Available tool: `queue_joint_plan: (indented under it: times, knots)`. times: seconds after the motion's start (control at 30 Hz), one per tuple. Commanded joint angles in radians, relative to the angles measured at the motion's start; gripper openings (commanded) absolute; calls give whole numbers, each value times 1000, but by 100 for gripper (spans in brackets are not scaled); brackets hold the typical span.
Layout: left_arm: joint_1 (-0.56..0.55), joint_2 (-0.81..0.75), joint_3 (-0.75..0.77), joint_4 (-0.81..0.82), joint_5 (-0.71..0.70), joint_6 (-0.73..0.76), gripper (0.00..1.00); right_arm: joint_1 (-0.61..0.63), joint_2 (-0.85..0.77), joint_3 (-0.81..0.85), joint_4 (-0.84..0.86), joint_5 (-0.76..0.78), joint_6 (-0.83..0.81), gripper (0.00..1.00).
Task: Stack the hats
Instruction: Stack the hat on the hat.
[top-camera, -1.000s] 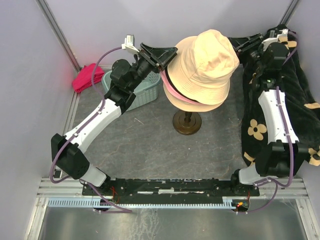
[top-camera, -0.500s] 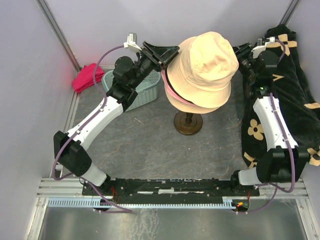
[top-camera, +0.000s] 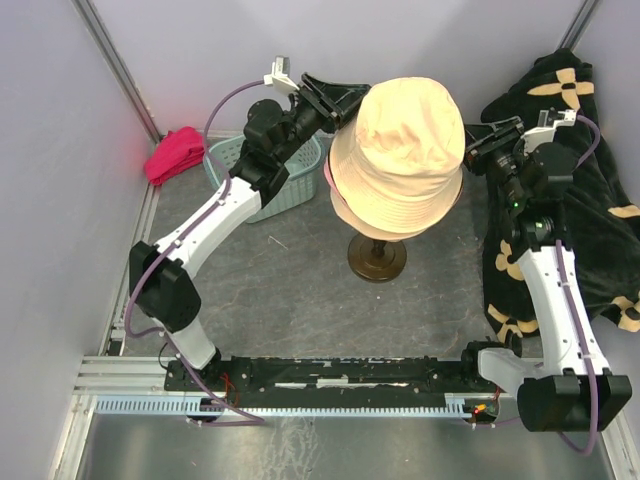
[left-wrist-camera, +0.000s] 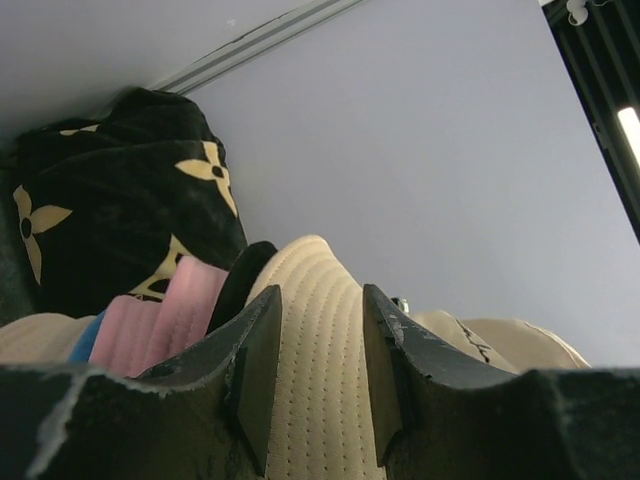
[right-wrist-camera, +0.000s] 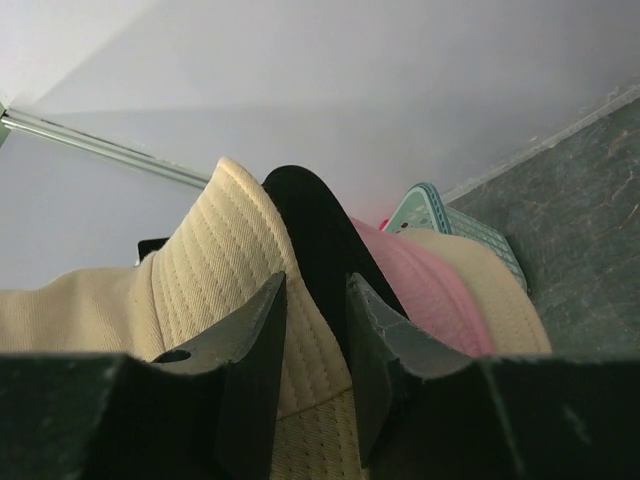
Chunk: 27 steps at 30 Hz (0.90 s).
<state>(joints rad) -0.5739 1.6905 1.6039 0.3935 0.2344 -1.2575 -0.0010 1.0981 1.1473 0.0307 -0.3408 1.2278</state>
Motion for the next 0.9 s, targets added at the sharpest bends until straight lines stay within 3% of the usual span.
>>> queue_joint_plan:
  times: [0.0, 0.33, 0.57, 0.87]
  knots:
    - [-12, 58, 59, -41, 61, 26, 45, 28, -57, -16, -7, -15, -28, 38]
    - [-7, 15, 34, -53, 26, 64, 45, 28, -133, -29, -105, 80, -84, 49]
    - [69, -70, -27, -41, 0, 58, 48, 3, -146, 2, -130, 116, -75, 56]
    - [174, -163, -140, 34, 109, -8, 51, -35, -140, -62, 15, 67, 85, 59]
